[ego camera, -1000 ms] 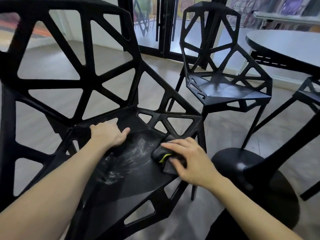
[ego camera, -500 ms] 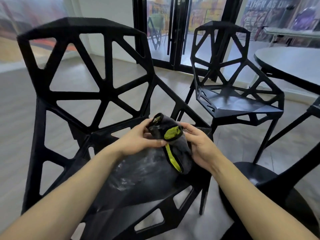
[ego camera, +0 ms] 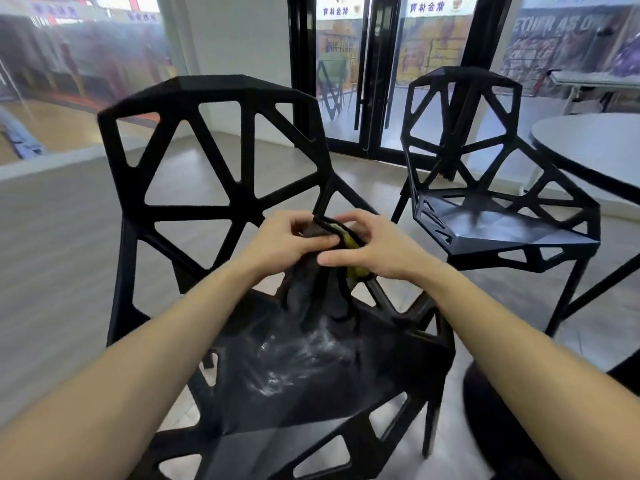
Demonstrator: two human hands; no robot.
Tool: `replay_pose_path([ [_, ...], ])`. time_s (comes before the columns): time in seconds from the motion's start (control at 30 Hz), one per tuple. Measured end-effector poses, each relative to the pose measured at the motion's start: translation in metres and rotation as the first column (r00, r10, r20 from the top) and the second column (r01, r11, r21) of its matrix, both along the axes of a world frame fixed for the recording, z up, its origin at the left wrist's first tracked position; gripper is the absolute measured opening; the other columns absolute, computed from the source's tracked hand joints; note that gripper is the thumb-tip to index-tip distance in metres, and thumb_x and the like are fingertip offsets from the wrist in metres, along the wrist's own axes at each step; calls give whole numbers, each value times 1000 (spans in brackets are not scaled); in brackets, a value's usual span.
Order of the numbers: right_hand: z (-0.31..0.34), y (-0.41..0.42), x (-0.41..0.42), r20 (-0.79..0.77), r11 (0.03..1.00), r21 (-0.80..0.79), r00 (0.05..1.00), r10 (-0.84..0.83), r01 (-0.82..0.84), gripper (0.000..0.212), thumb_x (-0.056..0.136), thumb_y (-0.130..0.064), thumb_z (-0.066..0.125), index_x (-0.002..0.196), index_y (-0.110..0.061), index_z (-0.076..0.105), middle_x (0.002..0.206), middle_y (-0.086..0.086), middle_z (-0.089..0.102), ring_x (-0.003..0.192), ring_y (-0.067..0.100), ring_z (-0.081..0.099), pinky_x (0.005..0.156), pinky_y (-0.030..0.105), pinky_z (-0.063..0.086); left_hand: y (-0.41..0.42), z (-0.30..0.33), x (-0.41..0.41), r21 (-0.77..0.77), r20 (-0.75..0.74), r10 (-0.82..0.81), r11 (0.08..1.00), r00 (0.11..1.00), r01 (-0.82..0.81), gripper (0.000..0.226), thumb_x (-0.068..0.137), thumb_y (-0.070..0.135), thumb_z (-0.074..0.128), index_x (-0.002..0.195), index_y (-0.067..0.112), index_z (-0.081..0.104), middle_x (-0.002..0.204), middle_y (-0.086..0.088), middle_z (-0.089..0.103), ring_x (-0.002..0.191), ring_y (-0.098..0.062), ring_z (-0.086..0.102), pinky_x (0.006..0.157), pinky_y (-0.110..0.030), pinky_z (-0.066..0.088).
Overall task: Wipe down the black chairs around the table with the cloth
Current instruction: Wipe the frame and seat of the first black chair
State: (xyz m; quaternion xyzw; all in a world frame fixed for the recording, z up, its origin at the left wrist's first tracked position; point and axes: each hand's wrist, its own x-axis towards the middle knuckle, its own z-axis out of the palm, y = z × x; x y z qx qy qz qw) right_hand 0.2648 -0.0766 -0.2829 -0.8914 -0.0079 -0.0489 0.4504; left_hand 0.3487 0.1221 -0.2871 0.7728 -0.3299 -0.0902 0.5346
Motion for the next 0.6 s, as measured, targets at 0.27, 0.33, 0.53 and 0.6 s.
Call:
replay_pose_path([
  [0.27, 57, 6, 35, 261, 977, -163, 961, -90, 136, 17, 91, -38, 81, 90, -25, 71, 89, -1, 74, 90, 19, 71, 86, 39, 54, 37, 13, 19, 108, -146, -45, 992, 988, 61, 44, 86, 41, 90, 122, 21, 75, 118, -14, 77, 104, -21, 75, 83, -35, 64],
  [0.33, 49, 4, 39, 202, 982, -162, 977, -63, 97, 14, 91, -36, 81, 93, -26, 72, 92, 1, 76, 93, 21, 71, 90, 40, 55, 43, -6, 16, 206, -133, -65, 974, 989, 92, 19, 93, 22, 85, 110, 25, 79, 103, -2, 81, 95, -12, 76, 78, -27, 60],
  [0.53, 11, -20, 77, 67, 998, -57, 998, -6, 10, 20, 89, -38, 73, 107, -31, 69, 107, 6, 78, 103, 28, 75, 101, 53, 57, 36, -11, 49, 385, 474, 200, 829, 858, -406, 23, 90, 34, 60, 87, 17, 75, 71, -2, 70, 77, -27, 68, 75, -46, 56],
  [0.6, 8, -26, 92, 115, 998, -55, 993, -26, 32, 23, 91, -30, 71, 113, -24, 68, 113, 6, 76, 107, 27, 73, 103, 50, 56, 33, -2, 49, 357, 647, 202, 771, 735, -527, 20, 96, 38, 61, 100, 27, 77, 80, 2, 75, 85, -30, 69, 76, -46, 57],
])
